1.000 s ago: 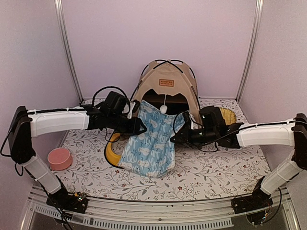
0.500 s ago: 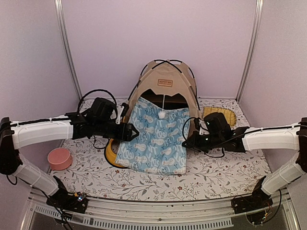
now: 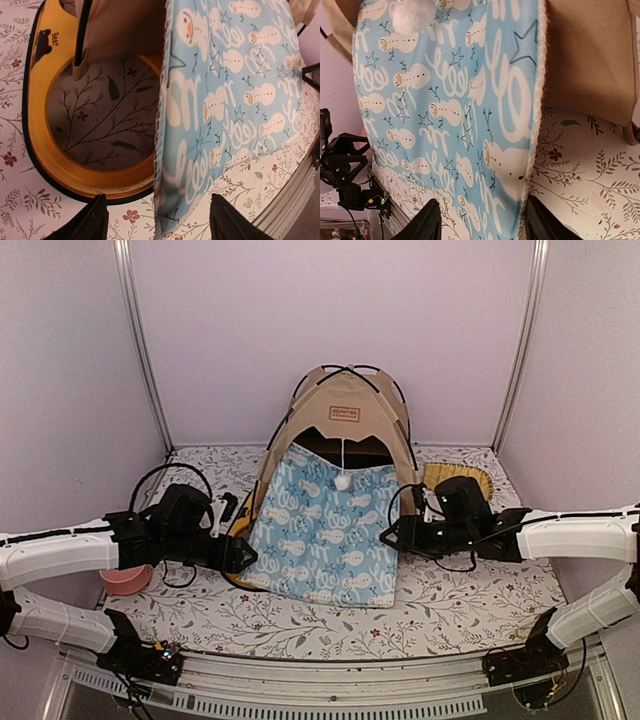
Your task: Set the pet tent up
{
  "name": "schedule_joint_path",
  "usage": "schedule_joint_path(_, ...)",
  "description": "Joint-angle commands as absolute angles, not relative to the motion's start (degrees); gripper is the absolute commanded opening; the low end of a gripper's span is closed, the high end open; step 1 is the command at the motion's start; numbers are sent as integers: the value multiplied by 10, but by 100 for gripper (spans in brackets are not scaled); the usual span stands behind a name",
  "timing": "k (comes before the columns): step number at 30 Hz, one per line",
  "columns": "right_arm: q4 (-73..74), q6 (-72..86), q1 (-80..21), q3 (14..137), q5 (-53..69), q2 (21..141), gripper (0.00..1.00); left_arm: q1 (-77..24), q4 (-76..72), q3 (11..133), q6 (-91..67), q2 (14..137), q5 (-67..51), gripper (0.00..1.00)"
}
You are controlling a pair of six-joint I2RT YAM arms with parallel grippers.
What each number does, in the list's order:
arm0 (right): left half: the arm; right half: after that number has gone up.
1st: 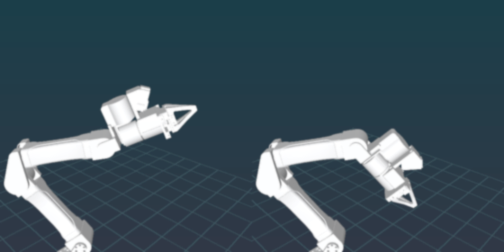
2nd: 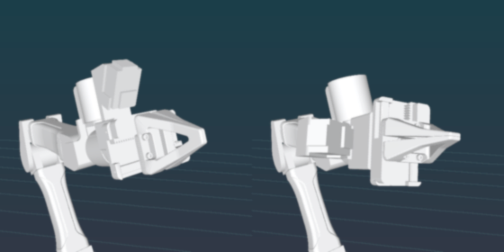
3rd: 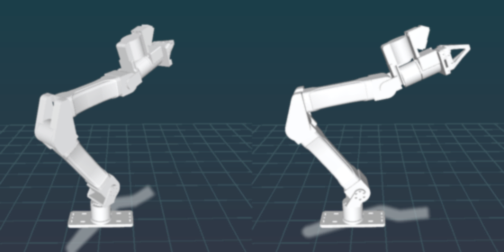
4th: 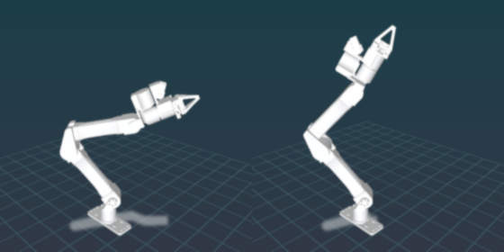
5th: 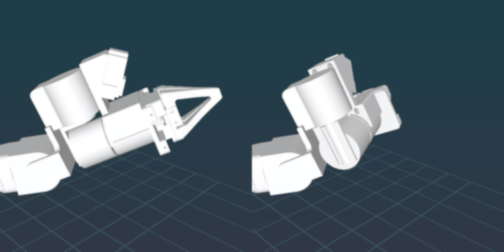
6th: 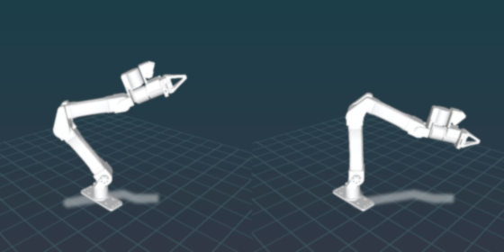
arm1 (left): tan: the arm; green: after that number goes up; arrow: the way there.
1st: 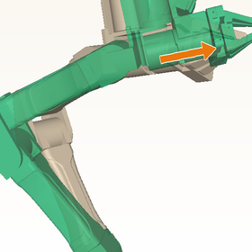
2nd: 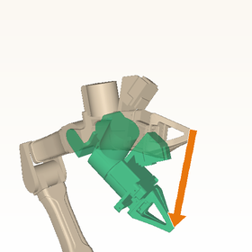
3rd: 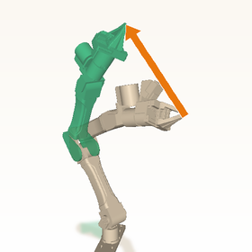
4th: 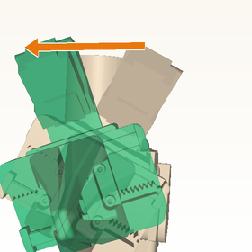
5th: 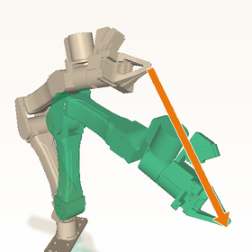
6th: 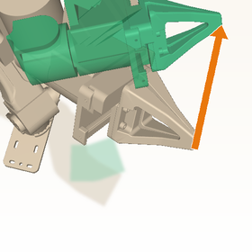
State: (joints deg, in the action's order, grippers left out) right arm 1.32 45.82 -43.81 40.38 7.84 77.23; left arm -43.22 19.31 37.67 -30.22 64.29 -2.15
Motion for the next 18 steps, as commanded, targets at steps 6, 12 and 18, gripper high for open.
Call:
schedule_joint_path(6, 34, 439, -488, 346, 61, 728, 81, -442, 187, 327, -346, 601, -43, 69)
schedule_joint_path(12, -7, 476, -528, 282, 55, 721, 83, -447, 169, 317, -353, 608, -55, 63)
schedule_joint_path(18, -46, 513, -561, 258, 57, 731, 79, -460, 162, 303, -365, 609, -61, 57)
